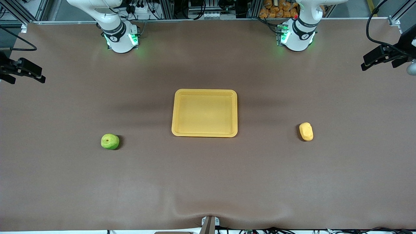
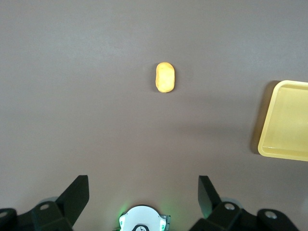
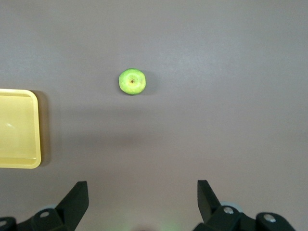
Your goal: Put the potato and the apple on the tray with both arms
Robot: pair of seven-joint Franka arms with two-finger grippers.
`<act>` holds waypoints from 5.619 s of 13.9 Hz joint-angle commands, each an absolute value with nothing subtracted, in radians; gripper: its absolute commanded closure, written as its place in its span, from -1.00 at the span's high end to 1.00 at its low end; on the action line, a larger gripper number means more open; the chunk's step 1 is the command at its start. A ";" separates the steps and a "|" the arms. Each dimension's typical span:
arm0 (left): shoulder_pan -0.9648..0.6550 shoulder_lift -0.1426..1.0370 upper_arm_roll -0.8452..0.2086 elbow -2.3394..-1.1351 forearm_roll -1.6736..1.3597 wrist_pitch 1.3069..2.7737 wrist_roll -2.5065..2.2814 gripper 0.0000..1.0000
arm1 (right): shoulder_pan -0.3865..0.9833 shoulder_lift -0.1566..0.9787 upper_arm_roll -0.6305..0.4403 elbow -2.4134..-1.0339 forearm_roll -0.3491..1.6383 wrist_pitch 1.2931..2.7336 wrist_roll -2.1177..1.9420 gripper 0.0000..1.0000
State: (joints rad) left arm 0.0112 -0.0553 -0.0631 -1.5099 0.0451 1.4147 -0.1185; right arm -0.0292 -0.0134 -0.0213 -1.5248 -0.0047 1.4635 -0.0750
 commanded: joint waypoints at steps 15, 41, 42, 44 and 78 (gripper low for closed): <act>0.006 0.007 -0.063 -1.516 0.029 1.408 -0.117 1.00 | -0.055 0.106 -0.018 -1.496 0.003 1.476 -0.067 1.00; -0.014 0.204 -0.072 -2.037 0.032 2.246 -0.160 1.00 | -0.044 0.370 -0.014 -1.505 0.012 1.678 -0.067 1.00; -0.014 0.215 -0.072 -2.049 0.032 2.278 -0.160 1.00 | -0.044 0.379 -0.014 -1.505 0.014 1.687 -0.067 1.00; -0.014 0.238 -0.072 -2.065 0.032 2.331 -0.160 1.00 | -0.043 0.397 -0.012 -1.505 0.014 1.707 -0.067 1.00; -0.064 0.351 -0.270 -1.964 0.046 2.235 -0.509 -1.00 | 0.031 0.646 -0.011 -1.583 0.078 2.009 -0.057 1.00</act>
